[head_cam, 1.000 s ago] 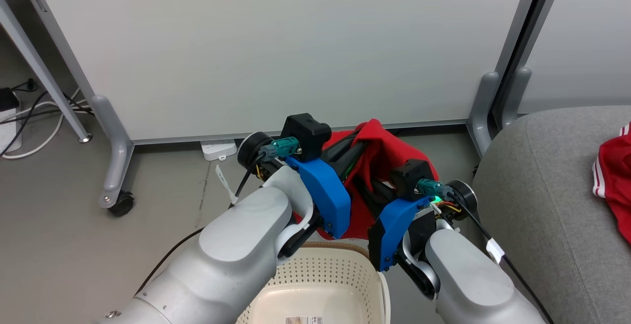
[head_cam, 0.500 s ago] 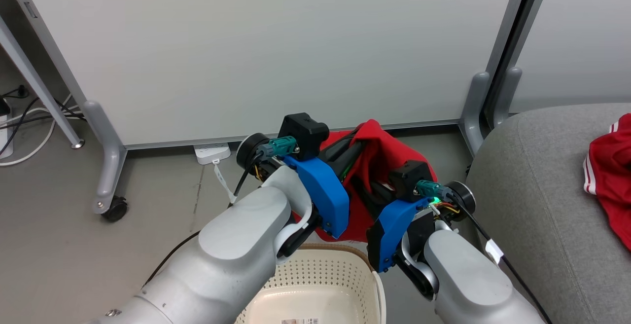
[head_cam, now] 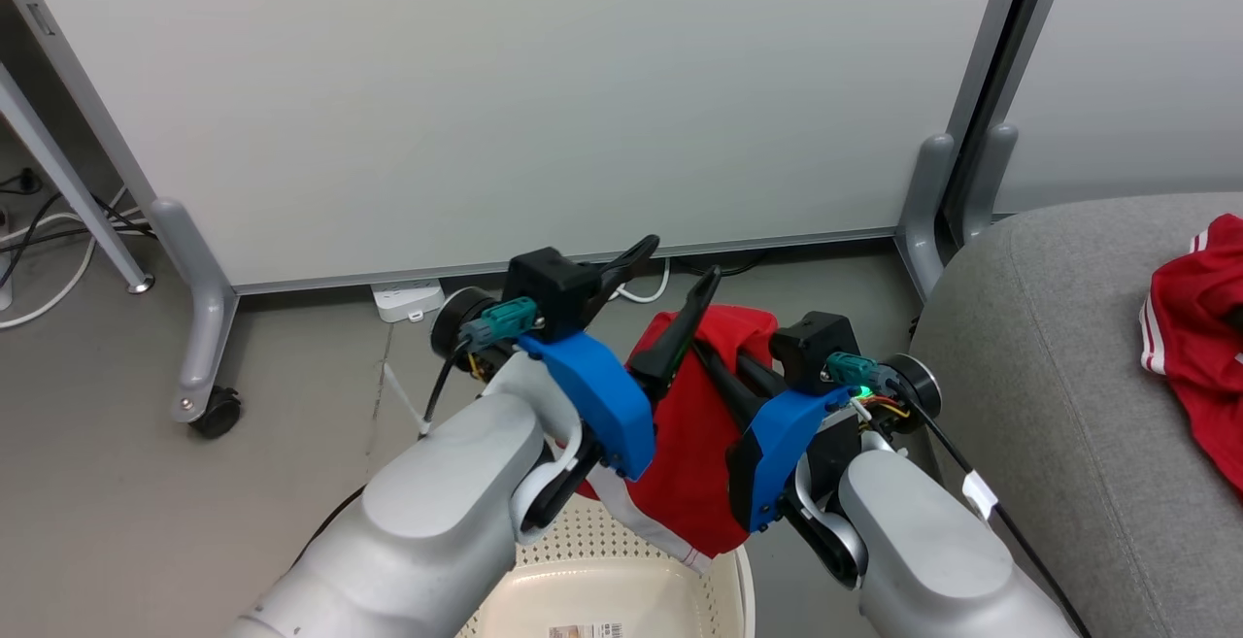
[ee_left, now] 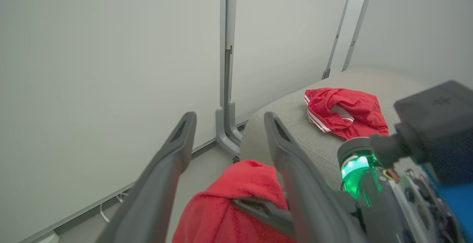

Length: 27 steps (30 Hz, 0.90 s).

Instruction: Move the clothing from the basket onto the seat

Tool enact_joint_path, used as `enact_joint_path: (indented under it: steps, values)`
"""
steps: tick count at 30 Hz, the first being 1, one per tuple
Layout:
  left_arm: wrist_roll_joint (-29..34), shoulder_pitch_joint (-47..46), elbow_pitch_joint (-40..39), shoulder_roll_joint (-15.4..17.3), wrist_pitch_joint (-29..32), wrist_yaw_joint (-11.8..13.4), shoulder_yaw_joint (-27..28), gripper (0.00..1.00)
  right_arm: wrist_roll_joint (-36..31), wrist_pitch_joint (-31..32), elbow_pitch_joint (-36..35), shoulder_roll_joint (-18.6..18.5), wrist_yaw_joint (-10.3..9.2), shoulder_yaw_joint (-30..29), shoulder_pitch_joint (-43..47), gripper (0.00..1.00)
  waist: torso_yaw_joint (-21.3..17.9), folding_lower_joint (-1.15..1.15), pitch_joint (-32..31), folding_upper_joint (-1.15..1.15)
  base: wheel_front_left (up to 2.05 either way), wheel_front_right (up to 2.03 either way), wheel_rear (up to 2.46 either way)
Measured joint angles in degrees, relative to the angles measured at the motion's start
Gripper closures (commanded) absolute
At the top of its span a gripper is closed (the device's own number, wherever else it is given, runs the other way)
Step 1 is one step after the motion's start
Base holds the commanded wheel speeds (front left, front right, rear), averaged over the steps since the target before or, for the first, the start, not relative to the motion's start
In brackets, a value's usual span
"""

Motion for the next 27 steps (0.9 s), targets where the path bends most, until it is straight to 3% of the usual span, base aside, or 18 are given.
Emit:
enact_joint_path:
  steps: [9,15,20,27]
  values:
    - [8.4,11.2,-13.0,6.4,-0.7,3.5,9.7,0.00,-1.5,-0.6,-0.2,0.0,0.00,-2.1,0.0,1.00,-0.3,0.00,1.5,0.00,0.00,0.00,0.00]
    - [16.6,21.2,-21.4,9.2,-0.7,3.0,16.6,0.00,-2.4,-0.7,-0.7,0.0,0.00,-3.5,0.0,1.00,-0.3,0.00,2.7,0.00,0.00,0.00,0.00]
    - [21.9,28.2,-26.4,8.8,-0.7,2.8,22.6,0.00,-3.0,-0.7,-1.1,0.0,0.01,-4.6,0.0,1.00,0.2,0.00,3.2,0.00,0.00,0.00,0.00]
    - [26.0,34.3,-26.7,7.1,-0.7,-0.1,27.8,0.00,-3.5,-0.4,-2.0,0.0,0.01,-5.5,0.3,1.00,1.0,0.00,2.9,0.00,0.00,0.00,0.00]
